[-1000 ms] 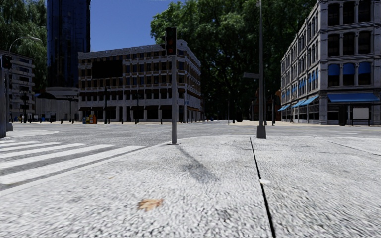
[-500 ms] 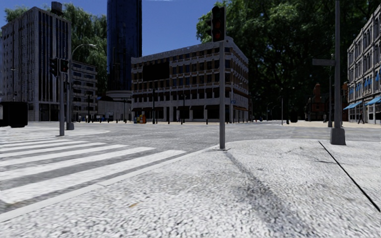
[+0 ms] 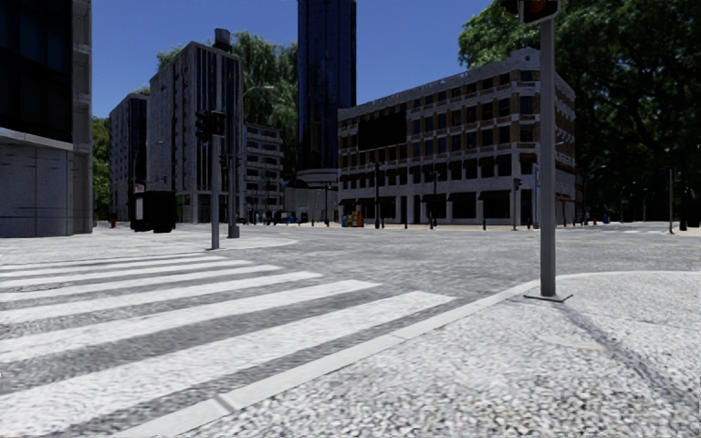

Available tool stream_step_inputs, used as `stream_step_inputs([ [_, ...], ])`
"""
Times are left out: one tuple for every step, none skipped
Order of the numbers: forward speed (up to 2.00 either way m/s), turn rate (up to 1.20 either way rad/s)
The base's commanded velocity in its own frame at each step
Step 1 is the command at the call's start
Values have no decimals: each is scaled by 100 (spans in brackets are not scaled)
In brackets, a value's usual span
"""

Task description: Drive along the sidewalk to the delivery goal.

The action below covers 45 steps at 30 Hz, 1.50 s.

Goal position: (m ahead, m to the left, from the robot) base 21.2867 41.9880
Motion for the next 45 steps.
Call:
stream_step_inputs([
  [200, 66],
  [200, 66],
  [200, 66],
  [200, 66],
  [200, 66],
  [200, 66],
  [200, 66],
  [200, 66],
  [200, 66],
  [200, 66],
  [185, 66],
  [185, 66],
  [163, 66],
  [148, 66],
  [138, 66],
  [136, 66],
  [134, 66],
  [134, 66],
  [133, 64],
  [133, 63],
  [133, 62],
  [133, 60],
  [133, 60],
  [132, 60],
  [132, 59],
  [132, 59],
  [132, 59],
  [132, 59],
  [132, 59],
  [132, 58],
  [132, 57],
  [132, 56],
  [132, 54],
  [132, 54],
  [132, 51],
  [132, 47],
  [132, 36],
  [132, 19],
  [132, 3],
  [132, 3],
  [132, 0],
  [132, 0],
  [132, 0],
  [132, 0],
  [132, 0],
])
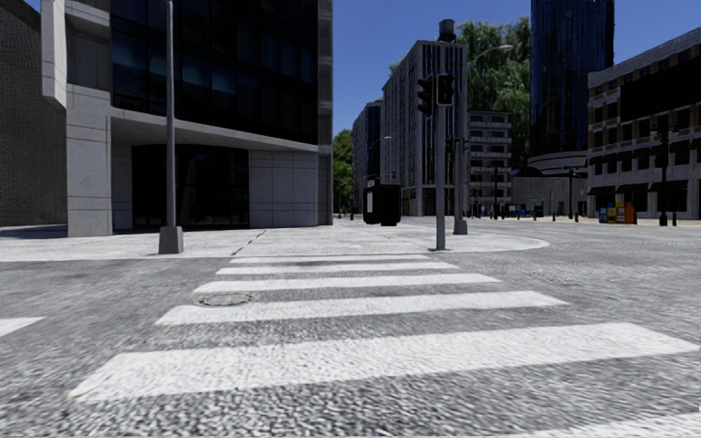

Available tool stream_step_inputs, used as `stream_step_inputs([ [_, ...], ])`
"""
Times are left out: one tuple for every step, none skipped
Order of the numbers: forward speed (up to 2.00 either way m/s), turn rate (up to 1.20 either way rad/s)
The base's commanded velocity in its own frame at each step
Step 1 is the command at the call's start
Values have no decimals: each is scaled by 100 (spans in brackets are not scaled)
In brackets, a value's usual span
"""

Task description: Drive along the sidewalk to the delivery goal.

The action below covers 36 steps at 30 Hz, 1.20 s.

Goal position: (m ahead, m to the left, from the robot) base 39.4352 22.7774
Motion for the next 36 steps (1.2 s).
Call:
stream_step_inputs([
  [132, 0],
  [132, 0],
  [132, 0],
  [132, 0],
  [132, 0],
  [132, 0],
  [132, 0],
  [132, 0],
  [132, 0],
  [140, 0],
  [200, 0],
  [200, 0],
  [200, 0],
  [200, 1],
  [200, 9],
  [200, 9],
  [200, 15],
  [200, 19],
  [200, 19],
  [200, 20],
  [200, 21],
  [200, 23],
  [200, 23],
  [200, 24],
  [200, 24],
  [200, 17],
  [200, 0],
  [200, 0],
  [200, 0],
  [200, 0],
  [200, 0],
  [200, 0],
  [200, 0],
  [200, 0],
  [200, 0],
  [200, 0],
])
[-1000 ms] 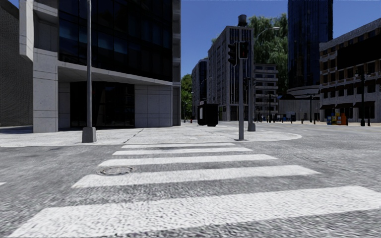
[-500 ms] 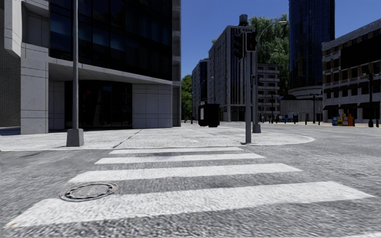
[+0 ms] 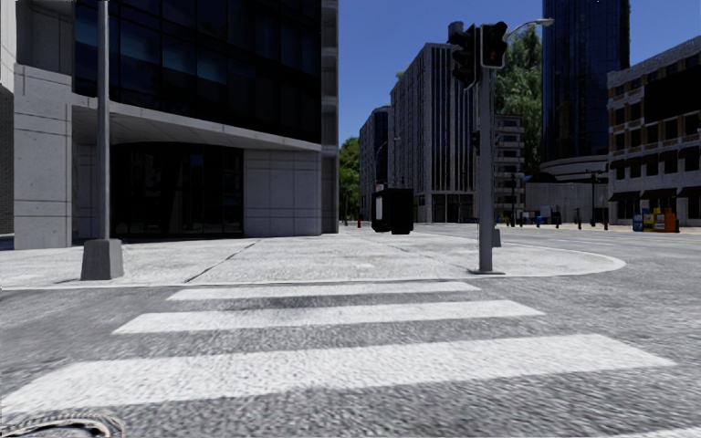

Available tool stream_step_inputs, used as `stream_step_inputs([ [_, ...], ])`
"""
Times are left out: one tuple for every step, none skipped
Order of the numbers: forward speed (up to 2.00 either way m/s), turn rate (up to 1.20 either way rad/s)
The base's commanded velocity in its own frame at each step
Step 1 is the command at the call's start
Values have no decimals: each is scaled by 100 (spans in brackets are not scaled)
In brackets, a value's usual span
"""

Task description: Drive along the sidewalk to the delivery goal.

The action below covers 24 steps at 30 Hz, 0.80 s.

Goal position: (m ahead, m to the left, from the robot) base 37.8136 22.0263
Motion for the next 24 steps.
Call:
stream_step_inputs([
  [200, 0],
  [200, 0],
  [200, 0],
  [200, 0],
  [200, 0],
  [200, 0],
  [200, 0],
  [200, 0],
  [200, 0],
  [200, 0],
  [200, 0],
  [200, 2],
  [200, 10],
  [200, 15],
  [200, 21],
  [200, 27],
  [200, 27],
  [200, 34],
  [200, 35],
  [200, 36],
  [200, 36],
  [200, 37],
  [200, 37],
  [200, 40],
])
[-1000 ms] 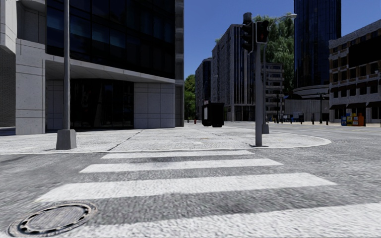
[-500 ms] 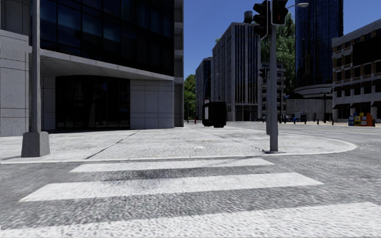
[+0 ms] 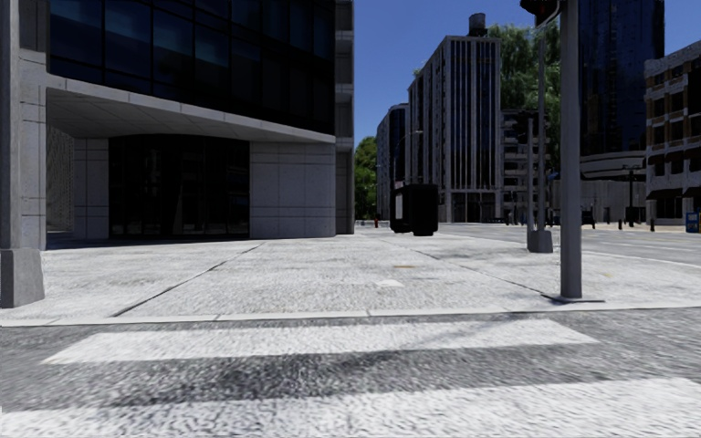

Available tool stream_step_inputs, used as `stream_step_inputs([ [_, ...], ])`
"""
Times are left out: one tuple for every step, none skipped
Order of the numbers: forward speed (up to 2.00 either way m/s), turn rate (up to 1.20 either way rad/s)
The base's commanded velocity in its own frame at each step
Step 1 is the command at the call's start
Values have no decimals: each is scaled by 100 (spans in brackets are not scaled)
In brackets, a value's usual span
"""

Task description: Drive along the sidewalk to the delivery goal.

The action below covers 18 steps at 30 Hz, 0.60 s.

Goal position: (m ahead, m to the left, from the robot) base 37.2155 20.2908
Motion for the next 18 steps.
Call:
stream_step_inputs([
  [200, 44],
  [200, 46],
  [200, 47],
  [200, 47],
  [200, 47],
  [200, 47],
  [200, 47],
  [200, 47],
  [200, 47],
  [200, 47],
  [200, 47],
  [200, 47],
  [200, 47],
  [200, 47],
  [200, 47],
  [200, 47],
  [200, 47],
  [200, 47],
])
